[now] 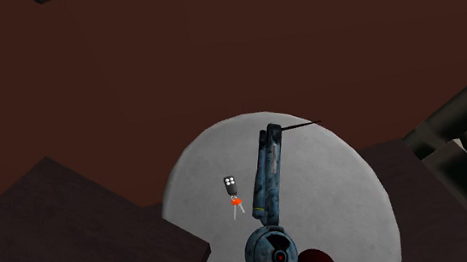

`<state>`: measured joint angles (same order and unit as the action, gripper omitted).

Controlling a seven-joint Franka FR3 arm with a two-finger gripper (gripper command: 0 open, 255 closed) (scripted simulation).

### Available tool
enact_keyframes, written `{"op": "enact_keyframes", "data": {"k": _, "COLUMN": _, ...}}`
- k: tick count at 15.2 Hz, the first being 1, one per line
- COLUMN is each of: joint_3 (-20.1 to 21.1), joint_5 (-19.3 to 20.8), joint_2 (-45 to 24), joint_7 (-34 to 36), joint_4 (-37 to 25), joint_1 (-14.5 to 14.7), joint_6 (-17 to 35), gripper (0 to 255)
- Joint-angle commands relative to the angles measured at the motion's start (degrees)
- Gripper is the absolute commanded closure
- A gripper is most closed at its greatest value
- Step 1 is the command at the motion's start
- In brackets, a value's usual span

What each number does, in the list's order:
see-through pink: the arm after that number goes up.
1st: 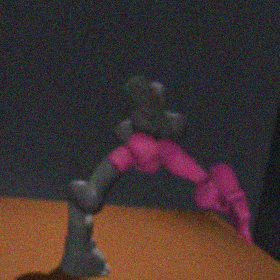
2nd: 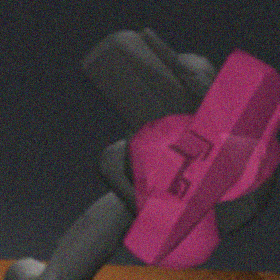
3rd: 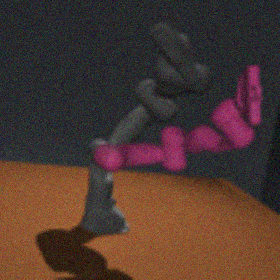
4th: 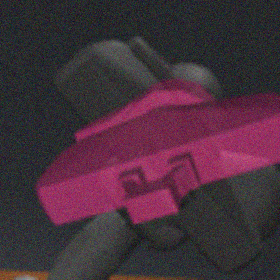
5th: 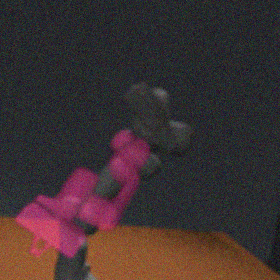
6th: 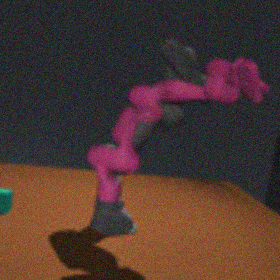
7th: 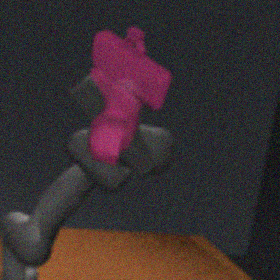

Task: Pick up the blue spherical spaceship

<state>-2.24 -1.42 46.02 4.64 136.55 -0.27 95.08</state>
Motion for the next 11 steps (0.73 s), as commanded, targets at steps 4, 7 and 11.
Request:
{"op": "enact_keyframes", "data": {"k": 4, "joint_3": -2.30, "joint_5": 2.28, "joint_2": 0.36, "joint_7": -4.02, "joint_4": 4.82, "joint_1": -0.50, "joint_6": 4.45, "gripper": 0}}
{"op": "enact_keyframes", "data": {"k": 7, "joint_3": -4.82, "joint_5": 4.71, "joint_2": -0.10, "joint_7": -8.01, "joint_4": 9.02, "joint_1": -1.16, "joint_6": 9.23, "gripper": 0}}
{"op": "enact_keyframes", "data": {"k": 11, "joint_3": -8.48, "joint_5": 8.05, "joint_2": -2.22, "joint_7": -13.31, "joint_4": 13.59, "joint_1": -2.25, "joint_6": 16.21, "gripper": 0}}
